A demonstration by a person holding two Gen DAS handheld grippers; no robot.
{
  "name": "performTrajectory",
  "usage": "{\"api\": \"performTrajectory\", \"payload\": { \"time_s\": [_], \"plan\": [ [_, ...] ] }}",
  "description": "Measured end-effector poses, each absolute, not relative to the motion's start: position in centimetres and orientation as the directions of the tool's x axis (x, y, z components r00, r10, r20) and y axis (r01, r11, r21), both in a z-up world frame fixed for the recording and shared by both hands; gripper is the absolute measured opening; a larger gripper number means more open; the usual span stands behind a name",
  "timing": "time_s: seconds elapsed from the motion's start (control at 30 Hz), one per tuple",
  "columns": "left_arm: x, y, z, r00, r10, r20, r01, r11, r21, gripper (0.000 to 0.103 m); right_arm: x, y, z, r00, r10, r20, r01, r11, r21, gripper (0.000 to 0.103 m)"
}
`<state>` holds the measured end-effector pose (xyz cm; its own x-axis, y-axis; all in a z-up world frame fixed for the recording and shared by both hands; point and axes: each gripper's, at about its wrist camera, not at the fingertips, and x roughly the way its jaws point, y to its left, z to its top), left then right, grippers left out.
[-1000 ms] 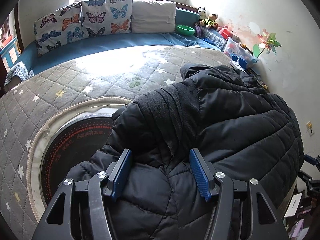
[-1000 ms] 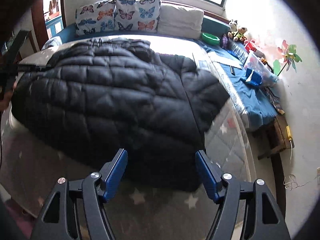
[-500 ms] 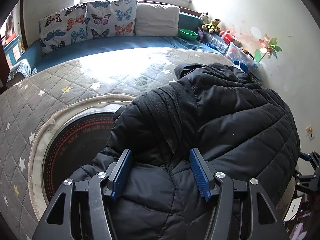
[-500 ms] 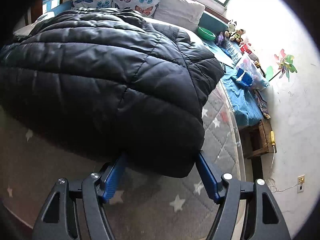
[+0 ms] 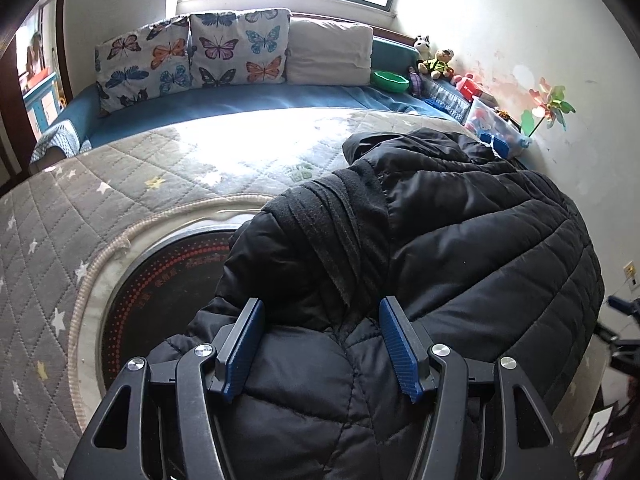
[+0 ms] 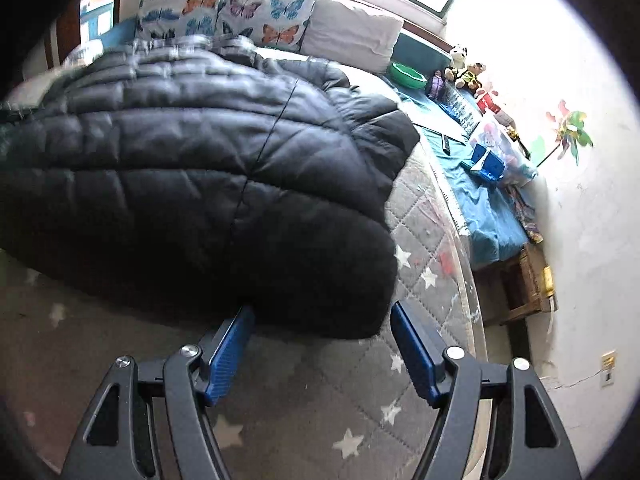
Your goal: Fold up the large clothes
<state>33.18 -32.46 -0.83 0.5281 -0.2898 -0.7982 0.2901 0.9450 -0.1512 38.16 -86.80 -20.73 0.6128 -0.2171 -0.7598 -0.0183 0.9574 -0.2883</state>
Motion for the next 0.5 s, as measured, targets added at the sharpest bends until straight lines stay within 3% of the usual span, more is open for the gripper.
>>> {"api": "performTrajectory", "payload": {
  "time_s": [0.27, 0.5],
  "plan": [
    [31.3, -32.0, 0.6, 0.565, -0.26, -0.783, 0.292, 0.951, -0.105, 0.065, 37.3, -85.8, -17.2, 0.686, -0.067, -0.725, -0.032, 0.992, -0.123, 0.077],
    [29.7, -31.2, 1.2, 0.571, -0.259, -0.779, 0.306, 0.948, -0.091, 0.069, 40.9, -83.9, -20.6, 0.633, -0.056, -0.772, -0.017, 0.996, -0.086, 0.078]
  ]
}}
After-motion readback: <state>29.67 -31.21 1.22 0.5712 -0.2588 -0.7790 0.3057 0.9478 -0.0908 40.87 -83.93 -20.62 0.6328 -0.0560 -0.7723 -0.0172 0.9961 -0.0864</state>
